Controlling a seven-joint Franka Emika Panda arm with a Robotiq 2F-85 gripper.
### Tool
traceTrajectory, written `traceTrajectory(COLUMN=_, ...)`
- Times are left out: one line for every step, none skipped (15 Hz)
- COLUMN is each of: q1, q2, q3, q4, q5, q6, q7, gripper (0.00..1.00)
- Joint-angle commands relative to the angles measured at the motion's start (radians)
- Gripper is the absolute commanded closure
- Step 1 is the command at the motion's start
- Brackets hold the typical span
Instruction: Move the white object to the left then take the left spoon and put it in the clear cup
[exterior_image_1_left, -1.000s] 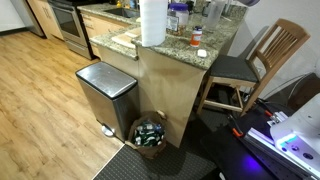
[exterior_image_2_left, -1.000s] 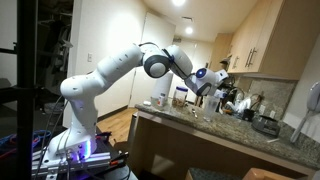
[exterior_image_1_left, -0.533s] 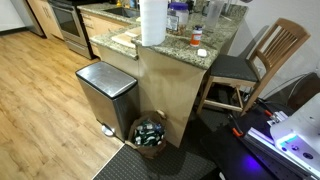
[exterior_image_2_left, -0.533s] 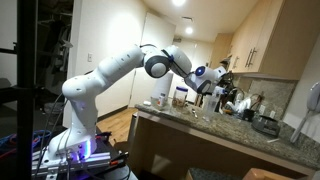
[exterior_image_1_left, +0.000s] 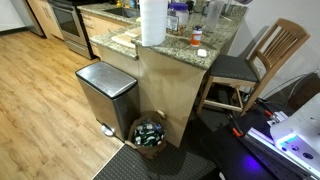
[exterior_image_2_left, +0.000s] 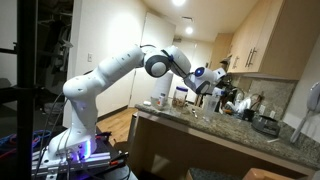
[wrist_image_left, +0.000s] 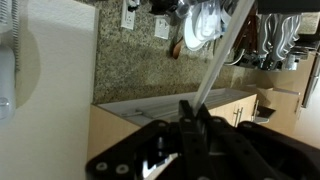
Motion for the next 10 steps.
traceTrajectory(q1=0.005, q2=-0.015, q3=-0.008, q4=-0.009, q5=0.029, q6=-0.027, q7=0.018, gripper=1.00)
traceTrajectory(q1=0.009, q2=-0.026, q3=-0.013, q4=-0.018, q5=0.037, q6=-0.026, q7=0.024, gripper=1.00)
traceTrajectory(q1=0.013, q2=-0.035, q3=-0.020, q4=-0.026, q5=0.045, q6=-0.026, q7=0.031, gripper=1.00)
traceTrajectory(q1=0.019, q2=-0.045, q3=-0.032, q4=-0.035, q5=0.061, q6=-0.030, q7=0.039, gripper=1.00)
traceTrajectory(q1=0.027, q2=-0.050, q3=-0.043, q4=-0.039, q5=0.075, q6=-0.026, q7=0.041, gripper=1.00)
traceTrajectory(q1=0.026, q2=-0.049, q3=-0.040, q4=-0.041, q5=0.082, q6=-0.025, q7=0.039, gripper=1.00)
traceTrajectory(q1=0.029, q2=-0.048, q3=-0.041, q4=-0.042, q5=0.090, q6=-0.024, q7=0.038, gripper=1.00)
traceTrajectory(q1=0.034, q2=-0.049, q3=-0.048, q4=-0.045, q5=0.096, q6=-0.027, q7=0.034, gripper=1.00)
traceTrajectory(q1=0.022, q2=-0.005, q3=-0.014, q4=-0.001, q5=0.063, q6=-0.007, q7=0.025, gripper=1.00)
traceTrajectory(q1=0.025, q2=-0.005, q3=-0.018, q4=-0.003, q5=0.067, q6=-0.007, q7=0.025, gripper=1.00)
